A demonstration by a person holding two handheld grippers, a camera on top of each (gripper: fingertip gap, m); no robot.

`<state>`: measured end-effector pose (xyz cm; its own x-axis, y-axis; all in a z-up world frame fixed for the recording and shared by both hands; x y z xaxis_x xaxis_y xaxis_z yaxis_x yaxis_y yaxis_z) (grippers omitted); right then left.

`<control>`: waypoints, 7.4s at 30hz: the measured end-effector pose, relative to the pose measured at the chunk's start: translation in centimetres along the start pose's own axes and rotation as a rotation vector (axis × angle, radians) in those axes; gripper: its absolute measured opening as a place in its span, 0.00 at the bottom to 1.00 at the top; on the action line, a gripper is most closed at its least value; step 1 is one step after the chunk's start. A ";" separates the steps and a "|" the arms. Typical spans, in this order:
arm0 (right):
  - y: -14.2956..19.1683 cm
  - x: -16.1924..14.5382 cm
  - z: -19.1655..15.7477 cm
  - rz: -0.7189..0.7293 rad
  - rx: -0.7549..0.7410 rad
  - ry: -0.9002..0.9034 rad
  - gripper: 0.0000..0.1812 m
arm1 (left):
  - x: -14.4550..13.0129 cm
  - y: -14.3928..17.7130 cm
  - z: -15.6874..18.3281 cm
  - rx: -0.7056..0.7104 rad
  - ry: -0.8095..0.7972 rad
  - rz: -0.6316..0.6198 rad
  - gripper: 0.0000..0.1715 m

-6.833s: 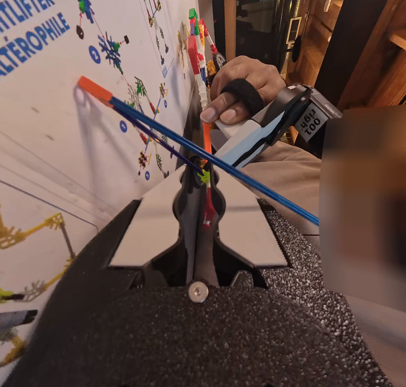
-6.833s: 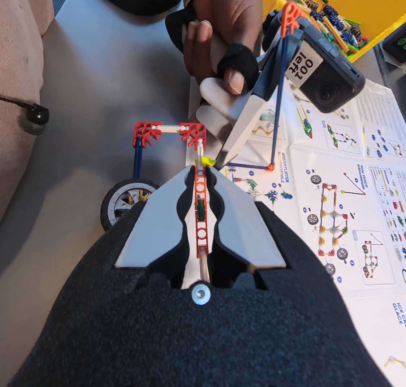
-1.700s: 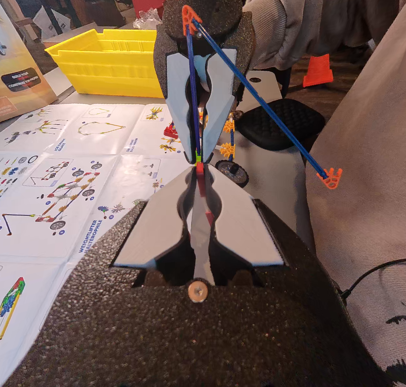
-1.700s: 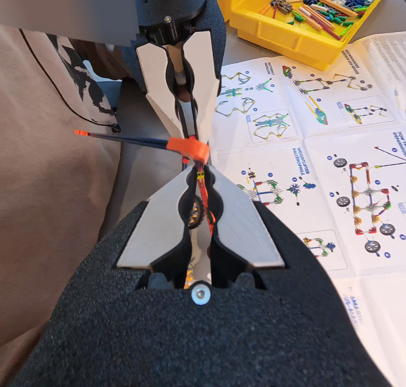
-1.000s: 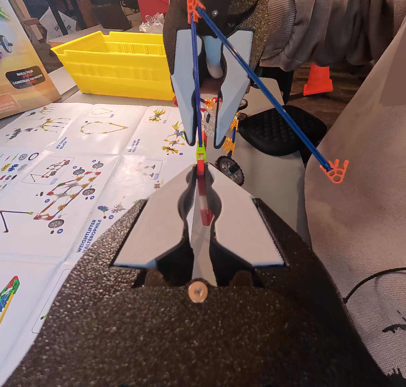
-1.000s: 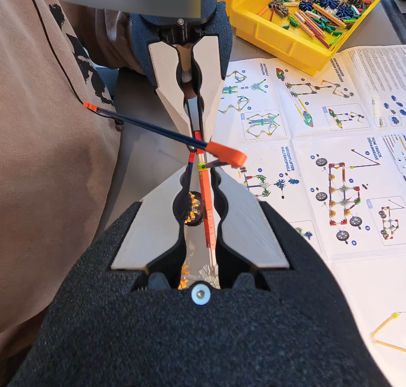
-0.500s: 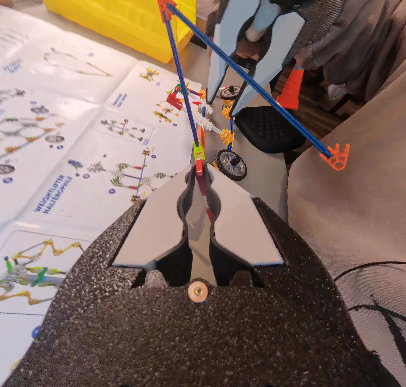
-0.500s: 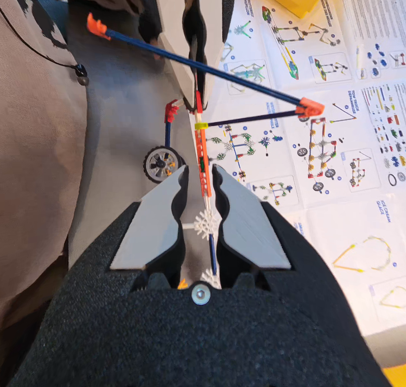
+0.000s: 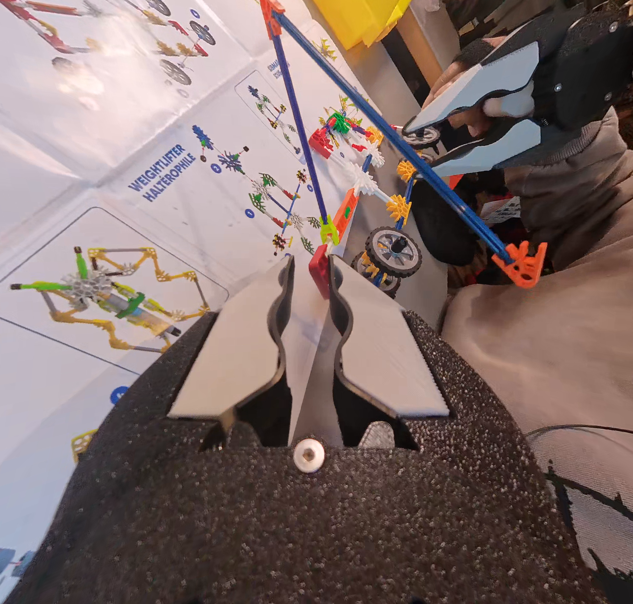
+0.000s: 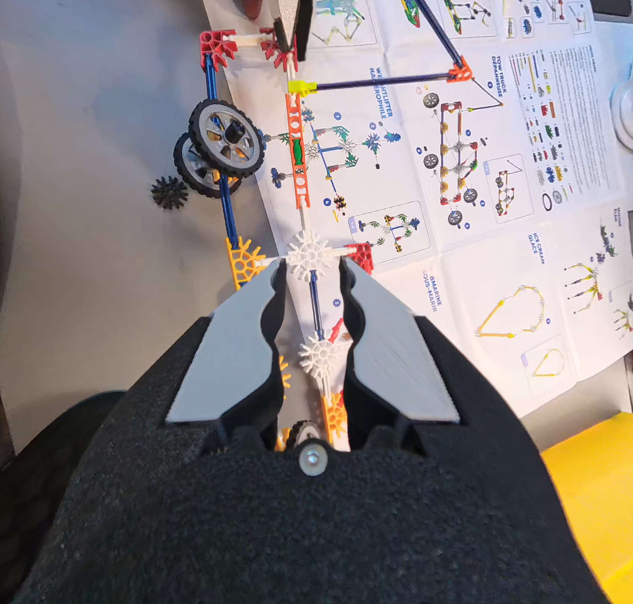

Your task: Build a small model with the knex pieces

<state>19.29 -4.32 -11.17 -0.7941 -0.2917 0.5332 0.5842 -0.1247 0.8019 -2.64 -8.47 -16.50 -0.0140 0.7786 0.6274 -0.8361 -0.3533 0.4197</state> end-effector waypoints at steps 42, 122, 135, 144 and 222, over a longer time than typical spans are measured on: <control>-7.8 3.1 2.7 0.049 0.073 0.373 0.04 | 0.1 0.1 -1.2 -0.315 0.506 0.165 0.02; -9.5 5.2 2.9 0.207 0.291 0.354 0.04 | -0.4 -0.8 -0.5 -0.089 0.310 0.054 0.05; -10.0 5.3 4.0 0.140 0.592 0.075 0.04 | -0.5 -0.9 -0.4 -0.120 0.351 0.063 0.05; -8.5 5.5 4.9 0.217 0.518 -0.017 0.10 | -0.2 0.2 -0.5 -0.045 0.235 0.055 0.10; -2.2 -4.2 2.4 -0.066 0.205 0.151 0.17 | -1.4 -4.5 4.6 0.537 -0.938 -0.500 0.35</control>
<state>20.92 -0.53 -14.47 -0.7863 -0.4299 0.4438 0.4734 0.0423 0.8798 3.66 -10.29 -16.26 0.8418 0.2872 0.4570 -0.2950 -0.4641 0.8352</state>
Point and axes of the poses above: each gripper's, where its closed fingertips meet, y back along the fingers, x out of its top, z = x × y across the jaws, the point moved 6 cm from there along y, back along the fingers, and after that the axes turned 1 degree about x, right-handed, at the moved point
